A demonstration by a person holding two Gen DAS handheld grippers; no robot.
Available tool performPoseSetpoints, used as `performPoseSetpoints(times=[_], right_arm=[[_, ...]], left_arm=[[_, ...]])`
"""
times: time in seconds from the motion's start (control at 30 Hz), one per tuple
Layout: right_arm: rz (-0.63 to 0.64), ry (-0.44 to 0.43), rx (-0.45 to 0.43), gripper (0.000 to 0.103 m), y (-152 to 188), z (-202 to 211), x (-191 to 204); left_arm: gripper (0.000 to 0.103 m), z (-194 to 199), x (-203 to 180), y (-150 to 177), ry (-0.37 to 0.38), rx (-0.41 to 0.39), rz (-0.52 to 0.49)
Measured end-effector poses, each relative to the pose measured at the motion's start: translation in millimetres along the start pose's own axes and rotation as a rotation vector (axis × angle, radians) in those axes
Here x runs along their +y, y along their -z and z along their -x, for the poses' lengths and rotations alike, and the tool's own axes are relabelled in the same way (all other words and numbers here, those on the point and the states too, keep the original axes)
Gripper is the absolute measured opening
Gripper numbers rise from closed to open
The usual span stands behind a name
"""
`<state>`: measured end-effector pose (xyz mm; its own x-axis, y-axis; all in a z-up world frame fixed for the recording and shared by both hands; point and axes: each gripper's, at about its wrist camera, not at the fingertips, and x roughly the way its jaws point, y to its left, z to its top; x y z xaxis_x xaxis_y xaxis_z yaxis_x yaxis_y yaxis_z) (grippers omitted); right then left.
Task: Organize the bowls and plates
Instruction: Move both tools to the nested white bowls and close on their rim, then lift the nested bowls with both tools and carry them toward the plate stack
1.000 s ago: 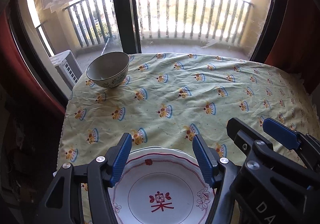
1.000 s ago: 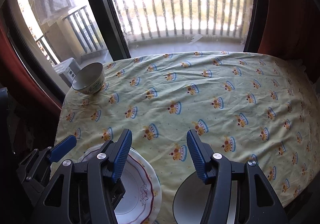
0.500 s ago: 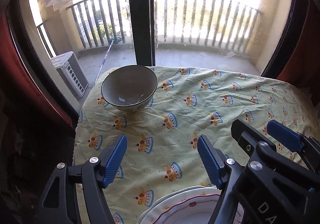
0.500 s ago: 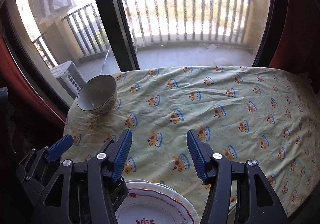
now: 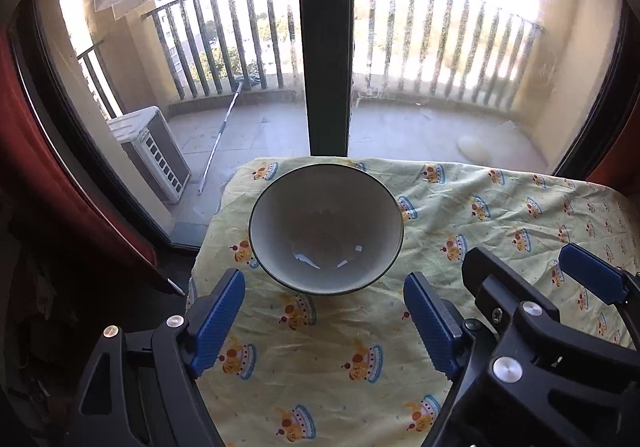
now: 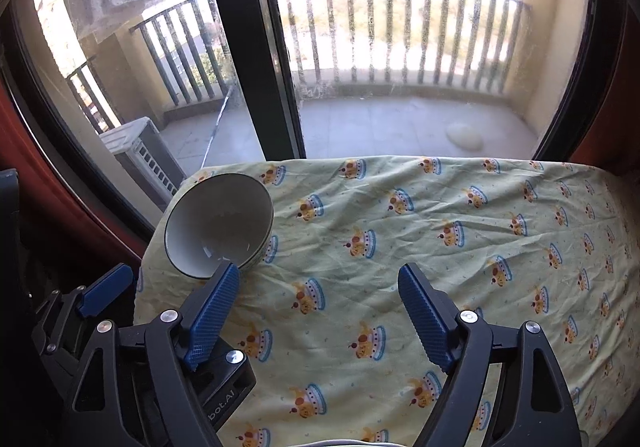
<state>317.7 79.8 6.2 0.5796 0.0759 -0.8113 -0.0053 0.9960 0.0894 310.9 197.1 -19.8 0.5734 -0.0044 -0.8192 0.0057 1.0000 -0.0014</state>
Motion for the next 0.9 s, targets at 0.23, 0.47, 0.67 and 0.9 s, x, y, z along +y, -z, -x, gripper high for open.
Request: performPoseSetpoints(times=[0.23,0.47,0.67,0.9], right_arm=[[-0.039,-0.024,-0.021,0.085,-17.2,-37.3,11.8],[-0.023,-0.005,-0.022,0.085,-25.1,-76.7,18.1],[-0.017,0.016,-0.004,0.082,-25.8,-105.6,22.7],[-0.021,0.014,0.022,0.051,-25.9,-129.3,25.3]], left_arm=[[0.081,-41.9,30.6,-16.5,-0.032,0.02,0.092],[0.072,-77.3,41.6,-23.6,-0.057,0.021,0.09],[0.067,-98.7,49.8,-20.4,-0.097,0.04,0.109],[0.043,-115.4,49.1,-19.0,-0.067,0.07,0.109]])
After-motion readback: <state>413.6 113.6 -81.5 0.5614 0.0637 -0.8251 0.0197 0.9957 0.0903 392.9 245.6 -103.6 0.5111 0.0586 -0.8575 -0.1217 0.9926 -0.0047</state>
